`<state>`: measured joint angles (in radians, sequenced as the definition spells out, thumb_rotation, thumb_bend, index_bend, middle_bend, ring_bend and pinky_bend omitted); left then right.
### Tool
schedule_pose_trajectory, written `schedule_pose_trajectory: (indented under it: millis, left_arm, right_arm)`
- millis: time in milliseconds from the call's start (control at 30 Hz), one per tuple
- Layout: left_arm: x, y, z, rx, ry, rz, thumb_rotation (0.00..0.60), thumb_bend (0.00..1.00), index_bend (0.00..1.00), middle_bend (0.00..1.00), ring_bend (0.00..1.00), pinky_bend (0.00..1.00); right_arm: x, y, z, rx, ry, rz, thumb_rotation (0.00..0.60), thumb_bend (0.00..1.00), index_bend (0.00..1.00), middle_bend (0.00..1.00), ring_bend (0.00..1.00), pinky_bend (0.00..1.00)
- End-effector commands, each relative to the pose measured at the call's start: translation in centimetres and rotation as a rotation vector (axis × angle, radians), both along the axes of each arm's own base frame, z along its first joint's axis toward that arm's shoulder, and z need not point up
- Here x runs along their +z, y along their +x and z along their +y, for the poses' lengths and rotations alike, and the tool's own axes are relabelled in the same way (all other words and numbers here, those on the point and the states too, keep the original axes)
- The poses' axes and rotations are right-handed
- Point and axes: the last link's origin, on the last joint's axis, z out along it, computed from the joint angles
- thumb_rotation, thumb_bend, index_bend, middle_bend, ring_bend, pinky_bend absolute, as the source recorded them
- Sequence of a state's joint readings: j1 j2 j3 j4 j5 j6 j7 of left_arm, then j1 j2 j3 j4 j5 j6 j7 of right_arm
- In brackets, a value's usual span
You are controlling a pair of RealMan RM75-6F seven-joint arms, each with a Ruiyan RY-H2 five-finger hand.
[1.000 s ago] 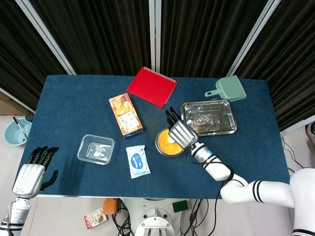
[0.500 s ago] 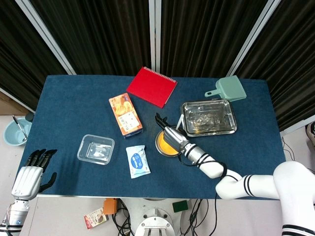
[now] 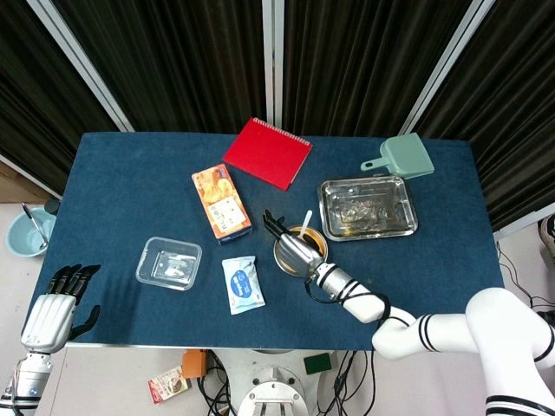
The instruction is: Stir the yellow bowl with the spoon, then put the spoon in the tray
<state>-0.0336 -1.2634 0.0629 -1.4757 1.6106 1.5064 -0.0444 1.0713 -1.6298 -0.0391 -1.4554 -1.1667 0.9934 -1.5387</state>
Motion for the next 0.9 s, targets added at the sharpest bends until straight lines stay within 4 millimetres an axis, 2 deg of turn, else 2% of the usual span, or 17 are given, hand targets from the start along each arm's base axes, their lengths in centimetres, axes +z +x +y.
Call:
schedule_pose_trajectory:
  millis: [33, 367, 667, 800, 900]
  left_arm:
    - [-0.1, 0.0, 0.0, -0.001, -0.002, -0.001, 0.6, 0.39, 0.11, 0.14, 0.07, 0.09]
    - [0.1, 0.4, 0.3, -0.012, 0.0, 0.005, 0.6, 0.39, 0.11, 0.14, 0.07, 0.1]
    - [0.2, 1.3, 0.4, -0.025, -0.002, 0.021, 0.6, 0.39, 0.11, 0.14, 0.07, 0.1]
    - [0.3, 1.7, 0.5, -0.031, -0.003, 0.026, 0.6, 0.39, 0.11, 0.14, 0.07, 0.1]
    - [0.3, 1.9, 0.5, -0.035, -0.003, 0.029, 0.6, 0.39, 0.11, 0.14, 0.07, 0.1]
  right_arm:
    - [0.1, -0.3, 0.5, -0.064, 0.023, -0.09, 0.6, 0.49, 0.69, 0.26, 0.0, 0.0]
    - [1.9, -1.8, 0.1, -0.25, 0.052, -0.366, 0.6, 0.49, 0.71, 0.27, 0.0, 0.0]
    - [3.7, -2.9, -0.3, -0.302, 0.055, -0.513, 0.6, 0.49, 0.71, 0.27, 0.0, 0.0]
    - [4.1, -3.3, -0.3, -0.267, 0.045, -0.466, 0.6, 0.49, 0.71, 0.27, 0.0, 0.0]
    - [3.9, -3.3, -0.4, -0.128, -0.007, -0.282, 0.6, 0.49, 0.71, 0.27, 0.0, 0.0]
